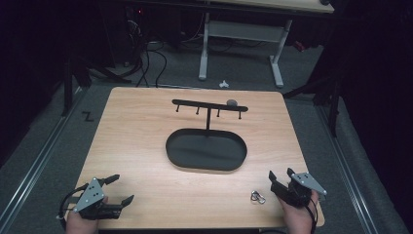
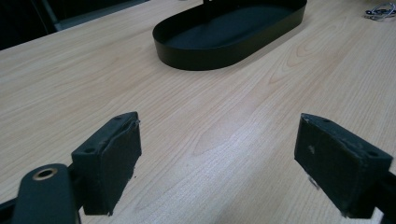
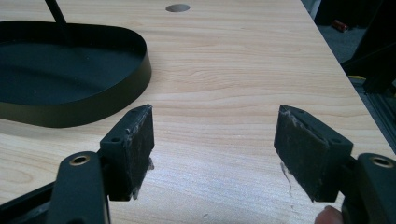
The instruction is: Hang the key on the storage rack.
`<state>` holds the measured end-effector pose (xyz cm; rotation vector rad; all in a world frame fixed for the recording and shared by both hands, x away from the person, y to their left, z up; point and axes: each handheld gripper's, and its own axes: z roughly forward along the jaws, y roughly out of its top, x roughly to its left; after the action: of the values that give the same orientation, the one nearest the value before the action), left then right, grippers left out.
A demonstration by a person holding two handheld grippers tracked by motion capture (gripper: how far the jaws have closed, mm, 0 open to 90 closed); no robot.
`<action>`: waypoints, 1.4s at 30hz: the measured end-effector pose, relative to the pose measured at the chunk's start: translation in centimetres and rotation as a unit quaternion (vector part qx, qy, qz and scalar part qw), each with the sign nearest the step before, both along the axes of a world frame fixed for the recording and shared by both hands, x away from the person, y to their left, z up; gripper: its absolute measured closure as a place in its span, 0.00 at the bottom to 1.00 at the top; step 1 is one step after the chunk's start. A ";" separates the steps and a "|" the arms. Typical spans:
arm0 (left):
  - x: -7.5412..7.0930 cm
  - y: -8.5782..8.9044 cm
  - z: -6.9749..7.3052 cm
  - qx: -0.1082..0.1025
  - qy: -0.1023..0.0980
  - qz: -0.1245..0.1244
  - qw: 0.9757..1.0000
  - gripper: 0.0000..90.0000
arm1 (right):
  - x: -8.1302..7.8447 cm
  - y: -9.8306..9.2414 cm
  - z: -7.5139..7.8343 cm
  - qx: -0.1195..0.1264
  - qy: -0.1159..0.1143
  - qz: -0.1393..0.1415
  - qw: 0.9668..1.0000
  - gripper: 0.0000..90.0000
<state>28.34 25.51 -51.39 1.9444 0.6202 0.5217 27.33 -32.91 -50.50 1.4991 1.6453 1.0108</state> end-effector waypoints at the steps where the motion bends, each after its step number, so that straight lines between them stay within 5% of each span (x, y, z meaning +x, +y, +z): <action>1: 0.0 0.0 0.0 0.000 0.000 0.000 1.000 0.17 | 0.0 0.0 0.0 0.001 0.001 0.000 1.000 0.32; 25: 0.8 -1.0 0.1 -0.002 -0.008 -0.004 1.000 0.17 | -0.9 -0.6 0.2 0.003 0.010 0.003 1.000 0.34; 39: 2.1 -2.1 0.3 -0.030 -0.022 0.008 0.999 0.17 | -0.7 0.9 0.9 -0.063 0.033 0.008 0.997 0.29; 42: 2.2 -2.1 0.3 -0.028 -0.021 0.010 0.999 0.17 | -0.3 1.2 1.2 -0.082 0.059 0.026 0.995 0.25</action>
<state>30.55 23.38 -51.05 1.8719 0.6218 0.5505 26.98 -31.75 -49.27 1.4378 1.8121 0.8052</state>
